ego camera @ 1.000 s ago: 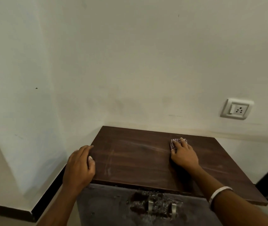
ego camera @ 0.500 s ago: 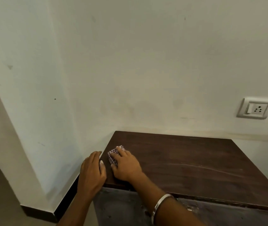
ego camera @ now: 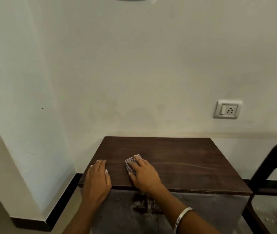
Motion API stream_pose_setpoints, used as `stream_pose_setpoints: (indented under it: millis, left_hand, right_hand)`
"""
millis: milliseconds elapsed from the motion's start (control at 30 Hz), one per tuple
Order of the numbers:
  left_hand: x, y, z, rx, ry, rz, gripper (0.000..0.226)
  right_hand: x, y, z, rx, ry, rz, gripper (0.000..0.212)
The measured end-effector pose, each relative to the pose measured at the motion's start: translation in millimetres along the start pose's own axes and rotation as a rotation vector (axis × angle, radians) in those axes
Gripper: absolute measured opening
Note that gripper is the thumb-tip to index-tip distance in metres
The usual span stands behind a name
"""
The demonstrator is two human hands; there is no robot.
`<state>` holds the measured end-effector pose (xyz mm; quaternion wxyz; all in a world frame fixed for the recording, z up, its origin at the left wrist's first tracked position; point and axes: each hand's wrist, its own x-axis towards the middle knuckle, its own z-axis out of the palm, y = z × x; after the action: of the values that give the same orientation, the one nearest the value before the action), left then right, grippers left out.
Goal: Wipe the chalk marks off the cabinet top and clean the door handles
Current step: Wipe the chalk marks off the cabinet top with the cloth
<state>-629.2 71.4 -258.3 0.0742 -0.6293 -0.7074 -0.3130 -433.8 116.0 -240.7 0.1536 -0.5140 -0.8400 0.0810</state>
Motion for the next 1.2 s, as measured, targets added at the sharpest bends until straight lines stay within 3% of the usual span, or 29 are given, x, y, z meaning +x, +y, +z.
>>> stream_pose_setpoints:
  millis: [300,533,900,1200]
  left_hand:
    - [-14.8,58.4,20.9,-0.033,-0.065,0.099,0.054]
    - [-21.9,95.4,26.6,-0.085,-0.102,0.144,0.060]
    - [-32.7,107.8,23.7,-0.109,-0.159,0.115,0.055]
    - [-35.9,87.5,7.0,-0.129,-0.145,0.073,0.049]
  right_hand:
    - [-72.1,144.0,-59.5,-0.119,0.064,0.362,0.056]
    - [-122.3,192.6,-86.8,-0.129,0.118,0.545,0.055]
    - [-136.4,171.6,-86.2,-0.113,0.106,0.623,0.064]
    - [-107.5,97.7,-62.0,-0.030,-0.031,0.422,0.075]
